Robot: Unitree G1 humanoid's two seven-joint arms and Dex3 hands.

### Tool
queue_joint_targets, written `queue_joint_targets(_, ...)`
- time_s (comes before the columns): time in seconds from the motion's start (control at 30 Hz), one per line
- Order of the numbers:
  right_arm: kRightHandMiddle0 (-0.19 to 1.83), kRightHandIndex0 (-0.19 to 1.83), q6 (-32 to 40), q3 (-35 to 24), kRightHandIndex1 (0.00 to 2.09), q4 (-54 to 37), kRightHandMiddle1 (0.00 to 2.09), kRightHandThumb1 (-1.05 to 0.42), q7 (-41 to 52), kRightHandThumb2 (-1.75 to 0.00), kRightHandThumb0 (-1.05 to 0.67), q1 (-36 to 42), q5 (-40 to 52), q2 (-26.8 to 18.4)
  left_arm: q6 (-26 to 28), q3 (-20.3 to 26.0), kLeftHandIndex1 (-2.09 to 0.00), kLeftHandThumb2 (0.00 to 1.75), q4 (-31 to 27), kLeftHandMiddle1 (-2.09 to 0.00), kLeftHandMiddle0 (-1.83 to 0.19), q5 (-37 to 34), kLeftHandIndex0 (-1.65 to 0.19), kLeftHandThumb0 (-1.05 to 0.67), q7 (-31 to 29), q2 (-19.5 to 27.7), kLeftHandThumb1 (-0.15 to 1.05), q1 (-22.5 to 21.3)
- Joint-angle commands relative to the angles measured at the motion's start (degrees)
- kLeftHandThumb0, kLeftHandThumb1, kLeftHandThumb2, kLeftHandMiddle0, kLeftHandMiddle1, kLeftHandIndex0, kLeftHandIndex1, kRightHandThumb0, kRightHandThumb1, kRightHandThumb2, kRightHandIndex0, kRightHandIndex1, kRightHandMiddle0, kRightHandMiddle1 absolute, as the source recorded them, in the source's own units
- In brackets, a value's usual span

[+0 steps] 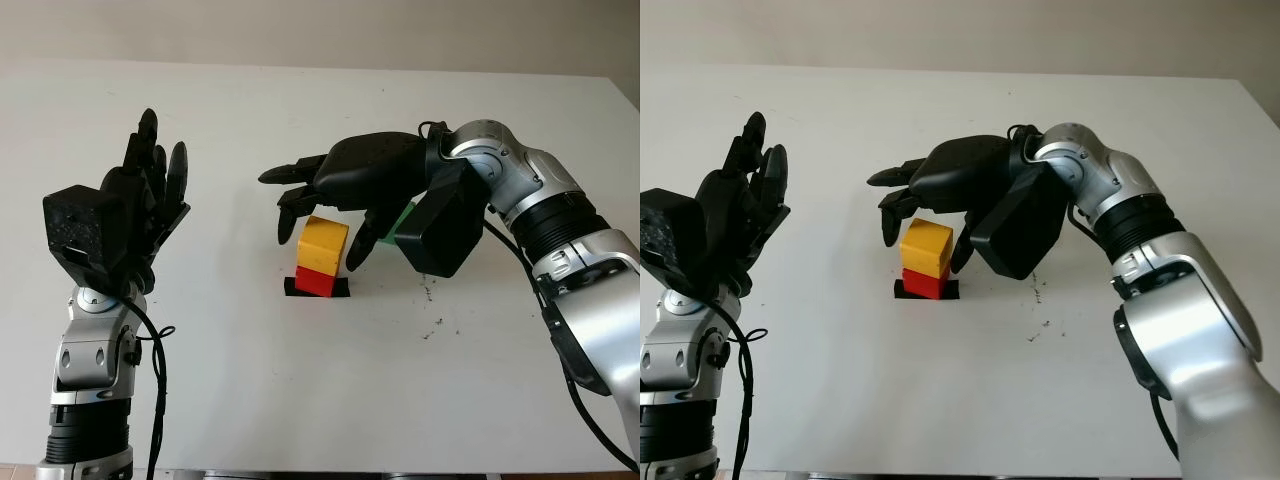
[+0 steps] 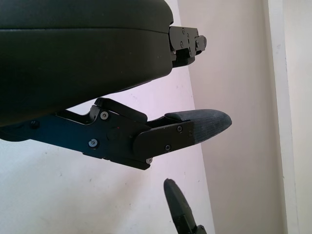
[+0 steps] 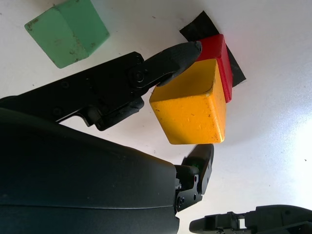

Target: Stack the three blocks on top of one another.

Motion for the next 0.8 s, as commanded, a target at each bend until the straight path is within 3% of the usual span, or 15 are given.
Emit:
queue_joint_targets(0.0, -0.06, -0.19, 0.4, 0.1, 0.00, -1.8, 0.31, -0.90, 0.4, -0.05, -0.61, -0.8, -0.2, -1.2, -0.4, 0.1, -0.06, 0.61, -0.4, -0.06, 0.09, 0.1, 0.08, -0.61, 0.1, 0.0, 1.05, 0.4)
queue_joint_targets(0.23, -0.16, -0.19, 0.7, -0.7, 0.00, -5.3, 0.17, -0.88, 0.1, -0.05, -0.67, 0.4, -0.1, -3.0, -0.4, 0.1, -0.05, 0.61, -0.7, -0.05, 0.09, 0.0, 0.09, -0.61, 0.1, 0.0, 1.05, 0.4)
queue_joint_targets(0.53, -0.10, -0.19, 5.7, -7.5, 0.00, -14.0, 0.16, -0.91, -0.1, -0.06, -0.67, -0.1, 4.5, -10.7, -0.3, 0.2, -0.05, 0.61, -0.9, -0.05, 0.09, -0.2, 0.09, -0.61, 0.4, -0.1, 1.05, 0.5)
queue_joint_targets(0.77, -0.05, -0.19, 8.4, -11.2, 0.00, -10.5, 0.16, -0.91, -3.9, -0.05, -0.71, -1.2, 2.6, -16.6, -0.6, 0.1, -0.05, 0.61, -0.5, -0.05, 0.09, -0.1, 0.09, -0.60, 0.1, 0.2, 1.05, 0.5)
